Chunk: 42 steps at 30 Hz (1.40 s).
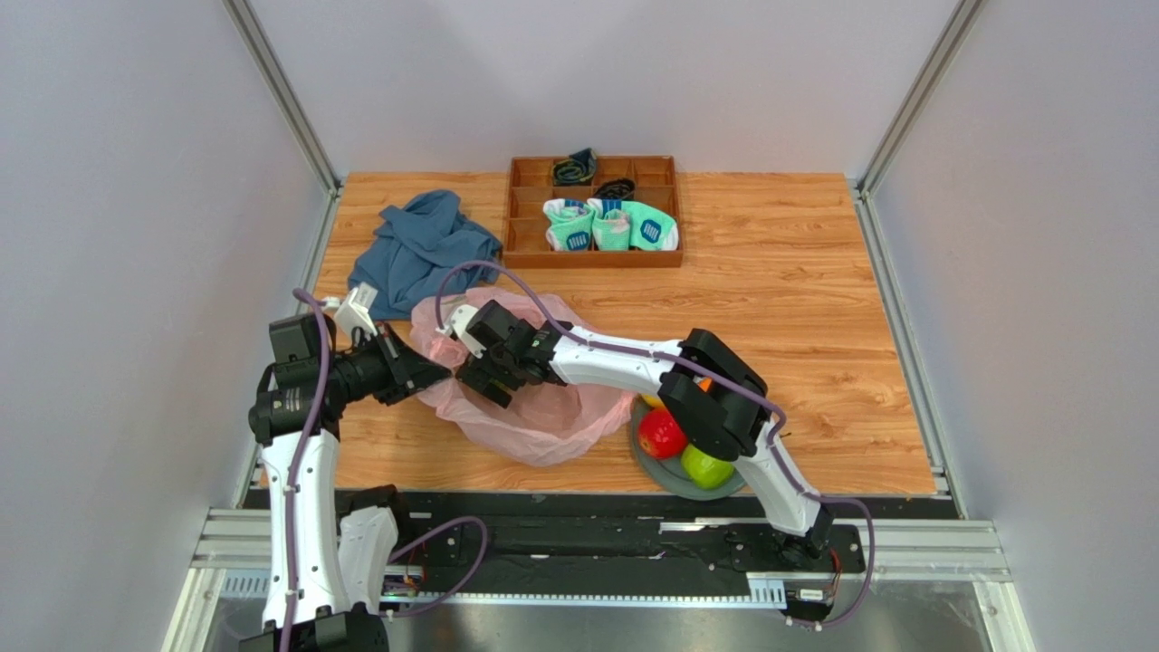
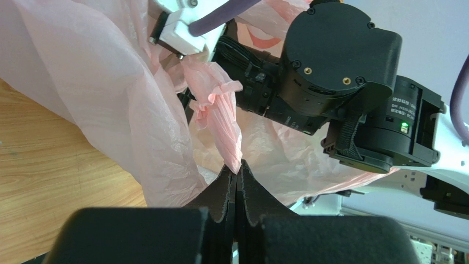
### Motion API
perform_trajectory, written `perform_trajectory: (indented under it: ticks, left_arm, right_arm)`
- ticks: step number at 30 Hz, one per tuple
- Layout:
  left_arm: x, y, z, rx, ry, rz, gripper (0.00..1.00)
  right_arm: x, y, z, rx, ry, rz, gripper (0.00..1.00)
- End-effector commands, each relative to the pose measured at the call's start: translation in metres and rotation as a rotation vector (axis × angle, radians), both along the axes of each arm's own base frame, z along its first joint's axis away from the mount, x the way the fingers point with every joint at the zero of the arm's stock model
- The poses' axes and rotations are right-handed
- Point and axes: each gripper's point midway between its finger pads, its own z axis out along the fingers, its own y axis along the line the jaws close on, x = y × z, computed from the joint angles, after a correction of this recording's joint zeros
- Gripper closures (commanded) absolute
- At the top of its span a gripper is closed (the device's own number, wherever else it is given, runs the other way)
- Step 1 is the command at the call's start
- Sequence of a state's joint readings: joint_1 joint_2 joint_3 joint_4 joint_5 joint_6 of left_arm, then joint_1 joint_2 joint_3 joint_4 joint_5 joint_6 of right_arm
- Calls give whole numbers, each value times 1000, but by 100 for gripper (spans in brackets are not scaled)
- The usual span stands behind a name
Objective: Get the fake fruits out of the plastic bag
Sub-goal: Take out the fake fruit from the plastic bag, then place the fake fruit on the plate.
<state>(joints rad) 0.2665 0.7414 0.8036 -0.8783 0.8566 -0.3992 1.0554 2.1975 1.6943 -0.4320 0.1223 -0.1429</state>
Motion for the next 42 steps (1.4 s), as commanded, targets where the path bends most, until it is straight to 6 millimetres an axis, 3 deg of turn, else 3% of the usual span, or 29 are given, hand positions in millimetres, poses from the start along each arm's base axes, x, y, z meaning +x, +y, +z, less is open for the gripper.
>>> perform_trajectory:
  ticks: [1,2,7,8,9,11,13,14,19,24,27,30,31,34,35,38,40,41,42]
  left_arm:
    - [1,-1,3,-21,-20,-1,100]
    - [1,0,2,-20,-17,2,100]
    - [4,3,2,-14,-21,14,100]
    - [4,3,2,-14,-21,14,100]
    - [4,4,1,-12,-19,21,100]
    - [6,5,3,-11,-25,25,100]
    - [10,7,4,-4,-36,30,100]
    - [12,8,6,-1,-43,34,100]
    - [26,15,6,3,-53,76,100]
    - [36,19,3,-5,-33,102,100]
    - [42,21,4,-6,-36,116,100]
    - [43,23,-1,-8,-5,134,100]
    - [42,23,-3,-13,7,136,100]
    - [44,24,-9,-23,29,144,100]
    - [47,25,-12,-30,41,147,100]
    - [56,30,-10,-29,39,159,100]
    - [59,33,-6,-15,34,157,100]
    - [60,36,-6,-6,34,169,100]
    - [60,37,-5,-3,38,171,100]
  right_arm:
    - [14,31,10,42,-116,67,14]
    - [14,34,8,33,-124,91,17]
    - [-2,45,3,5,-90,234,51]
    - [-5,46,5,2,-88,254,68]
    - [-7,43,5,-21,-91,283,76]
    - [-6,39,24,-15,-113,299,92]
    - [-7,33,45,-6,-128,310,99]
    - [-2,28,78,41,-153,295,100]
    - [-12,0,150,119,-135,342,100]
    - [-50,-30,181,129,-57,426,100]
    - [-68,-50,181,103,-9,446,100]
    - [-83,-78,198,100,-14,463,100]
    - [-88,-90,218,129,-49,466,100]
    - [-102,-120,239,167,-41,524,100]
    - [-100,-139,256,206,-65,516,100]
    - [-103,-177,275,237,-123,491,100]
    - [-98,-201,274,179,-179,464,100]
    - [-105,-219,273,149,-195,460,100]
    - [-104,-235,256,85,-187,433,100]
